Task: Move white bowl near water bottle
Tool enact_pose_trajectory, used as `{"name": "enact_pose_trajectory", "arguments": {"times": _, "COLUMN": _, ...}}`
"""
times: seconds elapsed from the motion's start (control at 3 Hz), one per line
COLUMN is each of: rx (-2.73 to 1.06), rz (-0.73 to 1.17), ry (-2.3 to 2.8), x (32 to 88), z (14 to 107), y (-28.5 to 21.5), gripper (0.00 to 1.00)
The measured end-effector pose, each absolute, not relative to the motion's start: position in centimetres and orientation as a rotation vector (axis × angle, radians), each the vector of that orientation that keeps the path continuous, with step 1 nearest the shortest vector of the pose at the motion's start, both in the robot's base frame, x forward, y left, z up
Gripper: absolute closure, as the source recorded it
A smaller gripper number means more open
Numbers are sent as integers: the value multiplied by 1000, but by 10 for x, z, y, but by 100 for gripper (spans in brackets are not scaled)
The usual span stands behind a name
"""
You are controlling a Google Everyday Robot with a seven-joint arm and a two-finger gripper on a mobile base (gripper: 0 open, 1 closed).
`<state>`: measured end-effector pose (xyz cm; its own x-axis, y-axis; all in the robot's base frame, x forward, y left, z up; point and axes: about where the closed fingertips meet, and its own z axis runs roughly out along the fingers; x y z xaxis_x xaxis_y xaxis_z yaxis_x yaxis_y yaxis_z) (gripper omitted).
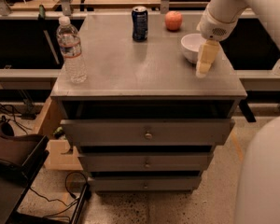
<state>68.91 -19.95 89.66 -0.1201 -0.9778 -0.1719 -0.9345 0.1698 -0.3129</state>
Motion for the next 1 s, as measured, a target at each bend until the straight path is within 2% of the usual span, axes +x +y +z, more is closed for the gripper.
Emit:
{"name": "enact_pose_trajectory", "arguments": {"times": 0.33, "rx": -1840, "rz": -122, "ry": 2170, "x": 699, "z": 866, "y": -200, "gripper": 17}}
{"name": "enact_pose_trajectory", "arguments": {"times": 1.0, "rx": -1843, "rz": -117, "ry": 2170, "x": 703, "z": 859, "y": -198, "gripper": 64}}
